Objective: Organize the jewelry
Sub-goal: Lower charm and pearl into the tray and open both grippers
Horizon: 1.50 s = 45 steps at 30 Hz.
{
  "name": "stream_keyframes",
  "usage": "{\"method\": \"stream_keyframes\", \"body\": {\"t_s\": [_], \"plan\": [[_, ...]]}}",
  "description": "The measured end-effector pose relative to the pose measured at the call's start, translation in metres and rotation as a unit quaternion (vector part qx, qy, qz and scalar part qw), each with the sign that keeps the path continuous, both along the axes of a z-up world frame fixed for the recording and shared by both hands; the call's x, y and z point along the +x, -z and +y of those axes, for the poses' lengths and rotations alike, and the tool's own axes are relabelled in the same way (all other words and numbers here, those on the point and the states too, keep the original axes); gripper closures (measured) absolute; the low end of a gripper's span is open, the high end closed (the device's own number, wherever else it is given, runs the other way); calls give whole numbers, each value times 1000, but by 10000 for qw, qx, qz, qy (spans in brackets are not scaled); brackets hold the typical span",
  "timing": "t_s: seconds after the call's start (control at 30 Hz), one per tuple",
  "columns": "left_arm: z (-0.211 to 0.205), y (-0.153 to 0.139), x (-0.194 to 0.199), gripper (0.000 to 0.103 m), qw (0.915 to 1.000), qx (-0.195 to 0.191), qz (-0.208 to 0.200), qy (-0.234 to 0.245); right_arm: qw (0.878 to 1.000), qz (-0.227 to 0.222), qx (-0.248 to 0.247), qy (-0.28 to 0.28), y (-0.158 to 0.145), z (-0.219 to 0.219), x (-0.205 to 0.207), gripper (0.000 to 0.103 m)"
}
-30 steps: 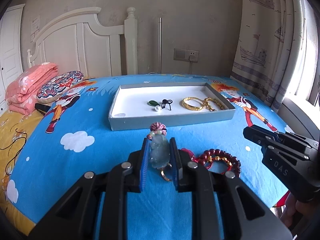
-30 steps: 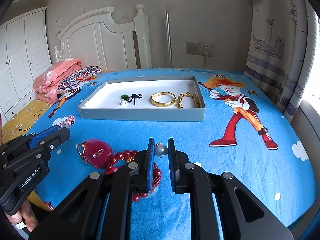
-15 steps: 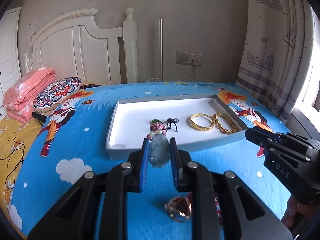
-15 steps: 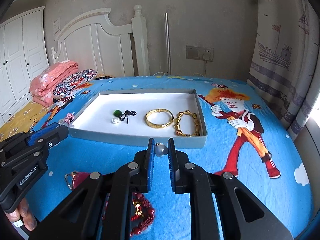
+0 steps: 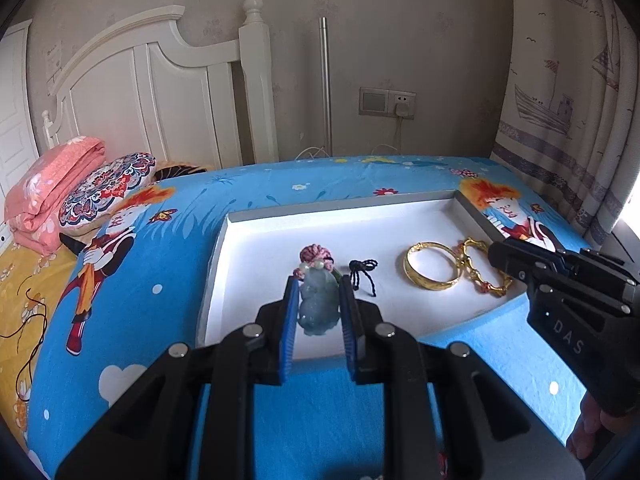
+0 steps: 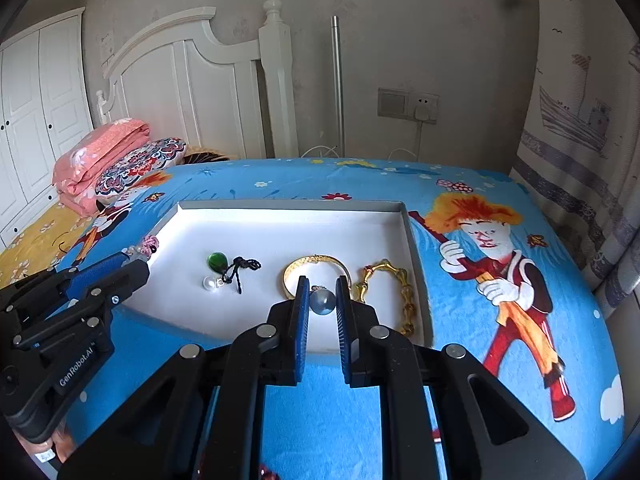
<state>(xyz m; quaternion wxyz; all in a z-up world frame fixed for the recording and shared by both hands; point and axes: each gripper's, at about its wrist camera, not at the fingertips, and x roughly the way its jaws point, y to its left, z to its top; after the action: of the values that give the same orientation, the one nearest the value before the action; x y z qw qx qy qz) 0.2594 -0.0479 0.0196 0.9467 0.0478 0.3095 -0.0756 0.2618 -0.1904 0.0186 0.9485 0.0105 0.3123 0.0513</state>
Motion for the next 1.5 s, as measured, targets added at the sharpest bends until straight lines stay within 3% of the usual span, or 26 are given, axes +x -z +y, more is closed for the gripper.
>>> {"method": "stream_keyframes", "body": {"t_s": [0.5,1.17,1.23,1.27,1.3,1.37,1.5], "plan": [[11,20,66,83,9982,-74,539,-237,9990,439,73,102,22,0,59,89],[12,43,94,79,9944,-78,983,-390,9953,902,-1,342,41,-3,87,88],[14,42,92,61,9945,-112,965,-391,9946,977,-32,349,44,-2,89,85],[15,41,91,58,9947,-131,937,-392,9942,1022,-11,329,45,-2,89,80],[16,40,90,57,9950,-142,910,-387,9945,1003,13,293,44,-2,88,67],[17,38,88,57,9953,-129,883,-383,9953,927,45,274,43,-3,86,52],[19,34,82,57,9957,-131,831,-374,9964,788,-26,314,39,-1,79,46]]}}
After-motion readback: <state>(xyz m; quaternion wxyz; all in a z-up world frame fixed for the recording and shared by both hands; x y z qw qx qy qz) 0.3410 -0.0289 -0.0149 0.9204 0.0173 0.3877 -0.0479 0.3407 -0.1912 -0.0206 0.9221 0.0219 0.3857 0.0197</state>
